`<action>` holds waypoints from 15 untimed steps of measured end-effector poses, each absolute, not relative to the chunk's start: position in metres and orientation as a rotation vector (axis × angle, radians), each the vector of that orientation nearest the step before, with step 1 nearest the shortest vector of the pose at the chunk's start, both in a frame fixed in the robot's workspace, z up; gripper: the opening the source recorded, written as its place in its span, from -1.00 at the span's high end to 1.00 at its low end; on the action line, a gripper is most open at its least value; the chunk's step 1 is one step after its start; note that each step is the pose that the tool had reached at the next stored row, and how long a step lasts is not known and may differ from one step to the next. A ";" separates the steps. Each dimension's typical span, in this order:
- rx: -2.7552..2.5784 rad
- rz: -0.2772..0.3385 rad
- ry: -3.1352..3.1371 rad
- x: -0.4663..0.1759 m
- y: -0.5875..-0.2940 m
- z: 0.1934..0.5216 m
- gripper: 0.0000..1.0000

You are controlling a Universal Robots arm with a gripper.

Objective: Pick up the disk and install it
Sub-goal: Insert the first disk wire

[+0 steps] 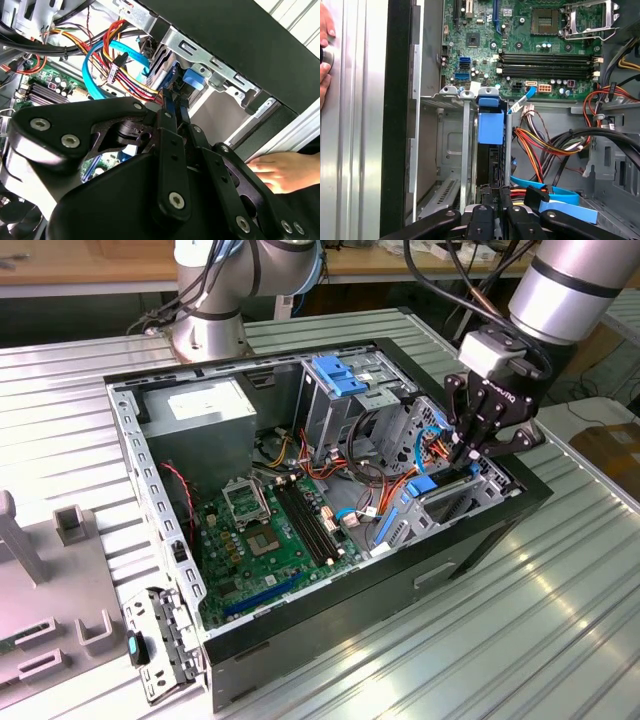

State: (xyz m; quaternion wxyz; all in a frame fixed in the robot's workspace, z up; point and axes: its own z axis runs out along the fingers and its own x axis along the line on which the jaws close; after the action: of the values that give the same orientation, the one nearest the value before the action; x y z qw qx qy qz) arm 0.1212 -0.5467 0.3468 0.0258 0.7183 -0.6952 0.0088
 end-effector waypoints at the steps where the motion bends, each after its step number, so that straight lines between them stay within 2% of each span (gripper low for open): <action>1: 2.220 0.027 -2.149 0.121 -0.547 0.346 0.67; 15: 2.201 0.026 -2.169 0.121 -0.547 0.348 0.67</action>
State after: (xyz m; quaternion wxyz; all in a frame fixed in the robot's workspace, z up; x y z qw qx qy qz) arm 0.1212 -0.5465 0.3479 0.0257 0.7119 -0.7018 0.0085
